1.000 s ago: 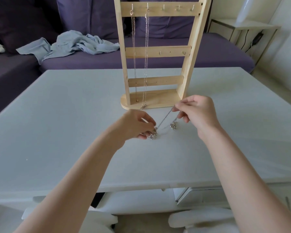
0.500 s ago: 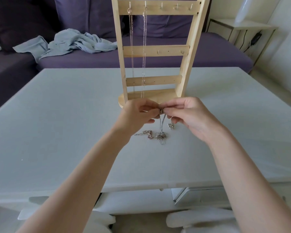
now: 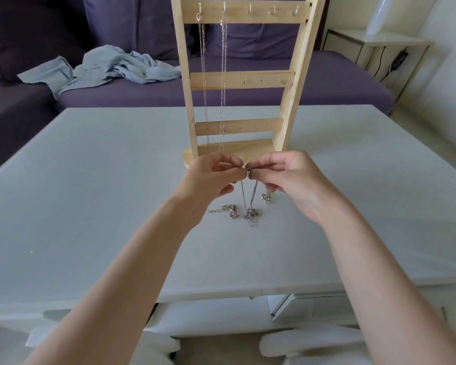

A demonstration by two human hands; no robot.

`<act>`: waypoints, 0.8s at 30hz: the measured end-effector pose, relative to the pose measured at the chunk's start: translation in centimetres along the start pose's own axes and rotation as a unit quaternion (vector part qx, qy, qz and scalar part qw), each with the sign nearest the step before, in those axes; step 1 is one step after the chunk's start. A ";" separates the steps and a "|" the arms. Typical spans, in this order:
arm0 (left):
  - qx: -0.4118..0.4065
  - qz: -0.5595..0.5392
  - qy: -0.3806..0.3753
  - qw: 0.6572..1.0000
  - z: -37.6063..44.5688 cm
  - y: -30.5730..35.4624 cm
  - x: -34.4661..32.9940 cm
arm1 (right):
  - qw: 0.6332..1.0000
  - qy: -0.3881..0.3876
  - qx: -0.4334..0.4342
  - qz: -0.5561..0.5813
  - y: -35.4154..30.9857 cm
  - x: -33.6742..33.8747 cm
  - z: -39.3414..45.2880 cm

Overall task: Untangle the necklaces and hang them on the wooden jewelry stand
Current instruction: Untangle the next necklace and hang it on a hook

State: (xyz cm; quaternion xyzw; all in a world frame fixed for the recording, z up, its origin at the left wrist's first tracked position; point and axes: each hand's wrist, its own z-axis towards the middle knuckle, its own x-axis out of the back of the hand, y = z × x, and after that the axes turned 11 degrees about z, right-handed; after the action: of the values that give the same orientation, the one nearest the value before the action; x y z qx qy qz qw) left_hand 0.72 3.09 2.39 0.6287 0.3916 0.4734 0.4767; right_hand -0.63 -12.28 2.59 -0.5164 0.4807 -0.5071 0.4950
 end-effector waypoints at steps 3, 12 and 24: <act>0.010 -0.010 -0.003 1.000 0.0 0.0 -0.1 | 1.000 0.015 0.007 -0.019 -0.1 -0.2 -0.1; -0.076 0.168 0.085 0.979 0.1 -0.2 -0.4 | 0.999 0.033 -0.031 -0.026 0.2 -0.9 0.2; -0.005 0.034 -0.037 0.999 -0.3 0.0 0.0 | 0.995 -0.024 -0.066 -0.064 0.2 -0.2 -0.1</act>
State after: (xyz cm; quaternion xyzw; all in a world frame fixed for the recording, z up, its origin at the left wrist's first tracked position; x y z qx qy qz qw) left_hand 0.41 3.13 2.37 0.6562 0.3497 0.4680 0.4775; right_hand -0.69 -12.11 2.41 -0.5899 0.4670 -0.4922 0.4378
